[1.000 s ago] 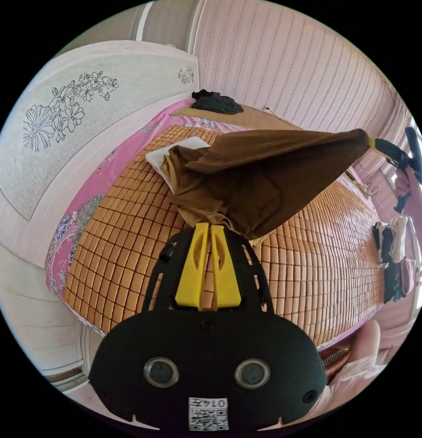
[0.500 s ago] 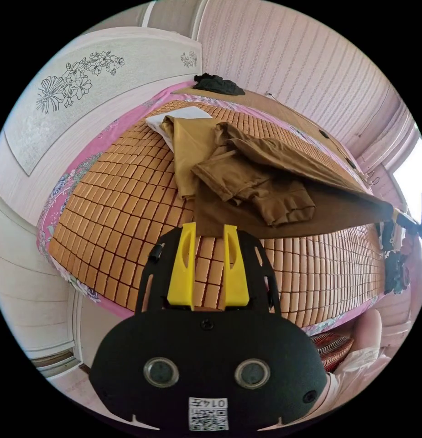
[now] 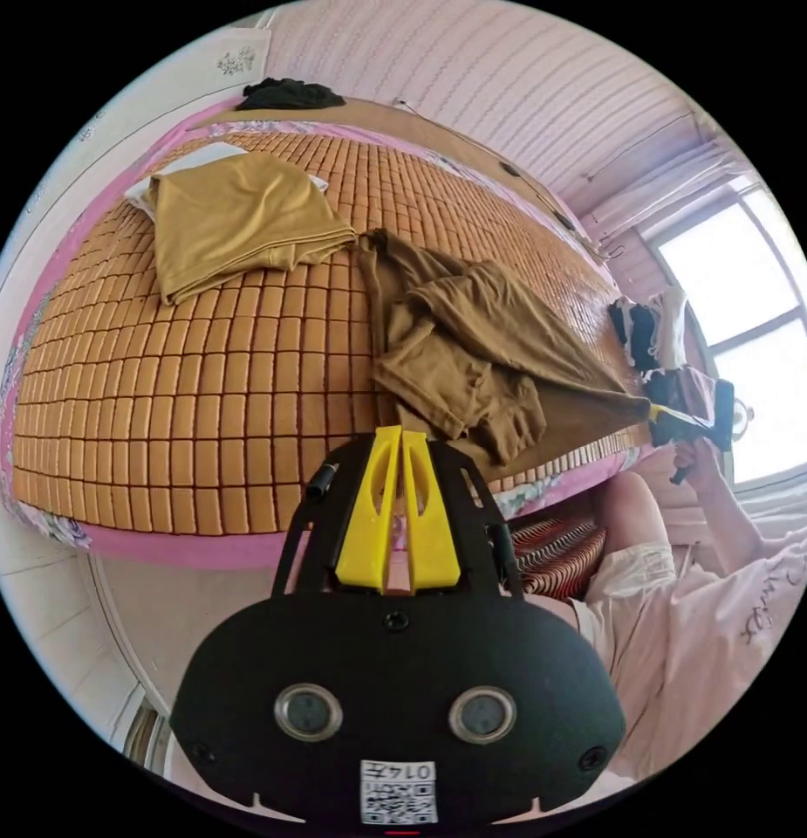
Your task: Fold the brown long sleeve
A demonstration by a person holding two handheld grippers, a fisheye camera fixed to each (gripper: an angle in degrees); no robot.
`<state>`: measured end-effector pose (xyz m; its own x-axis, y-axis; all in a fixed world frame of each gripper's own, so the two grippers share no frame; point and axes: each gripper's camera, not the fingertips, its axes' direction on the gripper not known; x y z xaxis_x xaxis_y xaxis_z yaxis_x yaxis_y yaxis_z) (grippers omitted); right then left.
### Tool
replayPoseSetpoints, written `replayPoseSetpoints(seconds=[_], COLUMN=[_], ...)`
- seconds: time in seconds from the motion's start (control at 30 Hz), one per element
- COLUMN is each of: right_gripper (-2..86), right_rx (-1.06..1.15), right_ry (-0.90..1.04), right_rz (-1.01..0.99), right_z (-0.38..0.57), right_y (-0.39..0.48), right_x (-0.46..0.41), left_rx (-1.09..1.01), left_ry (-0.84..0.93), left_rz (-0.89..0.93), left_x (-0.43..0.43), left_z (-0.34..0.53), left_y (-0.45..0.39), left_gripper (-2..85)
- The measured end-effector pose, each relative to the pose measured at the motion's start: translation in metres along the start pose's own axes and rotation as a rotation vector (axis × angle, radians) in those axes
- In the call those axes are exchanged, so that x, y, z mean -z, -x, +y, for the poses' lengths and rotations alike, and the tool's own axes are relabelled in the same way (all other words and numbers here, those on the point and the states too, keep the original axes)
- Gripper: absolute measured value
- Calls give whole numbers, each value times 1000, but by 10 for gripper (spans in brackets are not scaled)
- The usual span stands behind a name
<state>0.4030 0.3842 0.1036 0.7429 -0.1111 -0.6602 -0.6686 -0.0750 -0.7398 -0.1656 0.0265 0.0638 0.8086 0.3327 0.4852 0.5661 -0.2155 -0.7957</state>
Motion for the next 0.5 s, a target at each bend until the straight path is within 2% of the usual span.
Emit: replayPoseSetpoints(seconds=[0.13,0.23,0.37,0.4,0.5], right_gripper=[24,41,73,84,95], right_rx=[-56,-89,-27,21,87], right_ry=[3,-3,-42,-11,101], right_rz=[44,124,131,144,277], right_z=[25,35,47,49,51], right_y=[0,8,26,35,50], right_x=[13,26,44,42,28], left_rx=[20,66,-17,-51,-81], left_ry=[43,88,224,252,306], left_rz=[15,89,-76,-132,-152], left_x=[-13,-26,-42,-44,-53], left_z=[23,32,30,26,19], left_y=[-13,-15,-28,-33,-37], left_gripper=[4,64,125,130,116])
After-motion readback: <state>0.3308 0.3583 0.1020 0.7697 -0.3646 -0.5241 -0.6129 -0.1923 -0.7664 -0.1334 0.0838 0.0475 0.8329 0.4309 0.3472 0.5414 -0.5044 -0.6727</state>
